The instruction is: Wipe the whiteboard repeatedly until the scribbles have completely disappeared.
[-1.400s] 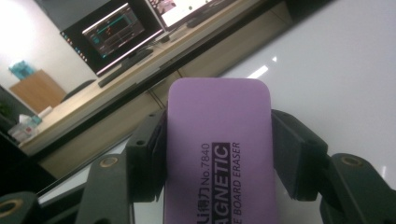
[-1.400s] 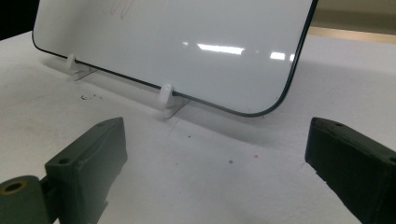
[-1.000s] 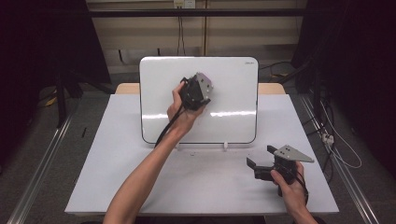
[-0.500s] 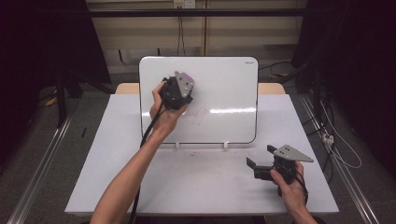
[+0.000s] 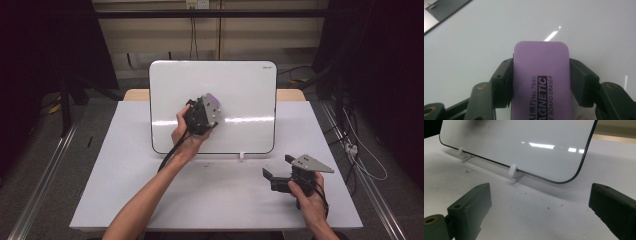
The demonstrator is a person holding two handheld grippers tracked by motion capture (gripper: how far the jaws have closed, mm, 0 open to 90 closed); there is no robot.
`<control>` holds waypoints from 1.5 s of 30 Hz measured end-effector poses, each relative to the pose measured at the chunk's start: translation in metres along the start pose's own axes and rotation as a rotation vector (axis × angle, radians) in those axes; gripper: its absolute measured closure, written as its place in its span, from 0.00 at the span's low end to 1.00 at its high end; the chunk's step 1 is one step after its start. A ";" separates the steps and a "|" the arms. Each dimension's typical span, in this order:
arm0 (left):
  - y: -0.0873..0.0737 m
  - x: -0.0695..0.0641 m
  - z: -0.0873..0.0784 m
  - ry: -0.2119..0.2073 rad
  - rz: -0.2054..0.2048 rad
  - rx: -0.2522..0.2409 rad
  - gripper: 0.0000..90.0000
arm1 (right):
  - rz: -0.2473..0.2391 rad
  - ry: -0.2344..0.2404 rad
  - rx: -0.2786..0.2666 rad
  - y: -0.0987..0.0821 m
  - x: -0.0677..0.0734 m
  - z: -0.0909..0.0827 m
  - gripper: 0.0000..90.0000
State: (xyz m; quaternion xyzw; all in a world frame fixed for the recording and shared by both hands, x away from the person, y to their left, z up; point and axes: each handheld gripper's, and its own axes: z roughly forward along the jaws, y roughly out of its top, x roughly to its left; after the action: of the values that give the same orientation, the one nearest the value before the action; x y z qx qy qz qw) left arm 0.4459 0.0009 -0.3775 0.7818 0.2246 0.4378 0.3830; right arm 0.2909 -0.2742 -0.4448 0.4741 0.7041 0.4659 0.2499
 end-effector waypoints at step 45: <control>-0.034 -0.039 -0.021 -0.085 0.053 -0.002 0.46 | -0.004 0.016 0.013 -0.001 0.002 0.003 0.04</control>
State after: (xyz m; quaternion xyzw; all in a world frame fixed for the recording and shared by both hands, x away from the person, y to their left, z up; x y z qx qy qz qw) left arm 0.4073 0.0035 -0.4179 0.8050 0.1868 0.4144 0.3812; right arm 0.2917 -0.2715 -0.4468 0.4703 0.7101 0.4647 0.2421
